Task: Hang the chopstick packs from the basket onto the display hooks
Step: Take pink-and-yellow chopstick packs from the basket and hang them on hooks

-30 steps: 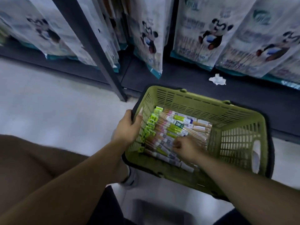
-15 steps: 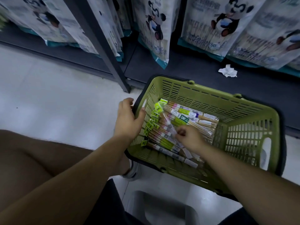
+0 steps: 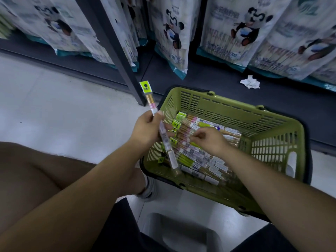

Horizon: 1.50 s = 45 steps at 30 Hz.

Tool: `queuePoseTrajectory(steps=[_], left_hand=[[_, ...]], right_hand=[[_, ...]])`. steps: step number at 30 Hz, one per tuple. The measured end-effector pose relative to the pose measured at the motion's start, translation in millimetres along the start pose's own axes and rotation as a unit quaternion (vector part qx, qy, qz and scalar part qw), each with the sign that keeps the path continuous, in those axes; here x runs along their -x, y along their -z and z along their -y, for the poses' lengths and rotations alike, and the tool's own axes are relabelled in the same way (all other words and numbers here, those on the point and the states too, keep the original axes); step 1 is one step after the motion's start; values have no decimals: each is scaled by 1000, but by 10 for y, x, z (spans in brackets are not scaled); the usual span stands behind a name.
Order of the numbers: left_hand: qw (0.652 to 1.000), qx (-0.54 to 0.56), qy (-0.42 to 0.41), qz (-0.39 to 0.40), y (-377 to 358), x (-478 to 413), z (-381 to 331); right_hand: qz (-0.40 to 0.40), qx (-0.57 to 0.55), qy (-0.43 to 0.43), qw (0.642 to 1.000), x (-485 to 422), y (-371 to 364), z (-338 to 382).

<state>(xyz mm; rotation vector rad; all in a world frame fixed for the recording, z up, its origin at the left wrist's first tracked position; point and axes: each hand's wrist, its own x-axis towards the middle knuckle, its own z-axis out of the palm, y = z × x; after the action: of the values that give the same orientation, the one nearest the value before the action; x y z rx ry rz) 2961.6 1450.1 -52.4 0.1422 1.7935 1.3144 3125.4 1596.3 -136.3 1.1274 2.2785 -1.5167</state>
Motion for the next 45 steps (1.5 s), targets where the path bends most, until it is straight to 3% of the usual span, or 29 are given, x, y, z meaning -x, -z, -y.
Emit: queuePoseTrajectory(steps=[5, 10, 22, 30, 34, 38, 40, 43, 45], left_hand=[[1000, -14, -1, -11, 137, -66, 65], [1000, -18, -1, 10, 130, -93, 72], [1000, -17, -10, 17, 116, -110, 89], [999, -24, -15, 19, 127, -119, 123], [999, -29, -18, 22, 116, -117, 109], [999, -34, -6, 21, 66, -94, 86], [999, -26, 8, 22, 19, -74, 75], [1000, -16, 16, 21, -80, -14, 122], [999, 47, 17, 13, -166, 56, 123]], right_hand=[[-85, 200, -86, 972, -180, 74, -559], [-61, 267, -88, 958, -307, 66, -720], [-23, 317, -39, 947, -237, -39, -679], [-1, 340, -52, 939, -245, 13, -626], [2, 287, -92, 953, -159, 184, -547], [-12, 68, -61, 996, 0, 355, -226], [11, -25, -37, 999, 115, 366, 71], [35, -77, 12, 996, 229, 240, 502], [32, -124, 27, 991, 283, 116, 707]])
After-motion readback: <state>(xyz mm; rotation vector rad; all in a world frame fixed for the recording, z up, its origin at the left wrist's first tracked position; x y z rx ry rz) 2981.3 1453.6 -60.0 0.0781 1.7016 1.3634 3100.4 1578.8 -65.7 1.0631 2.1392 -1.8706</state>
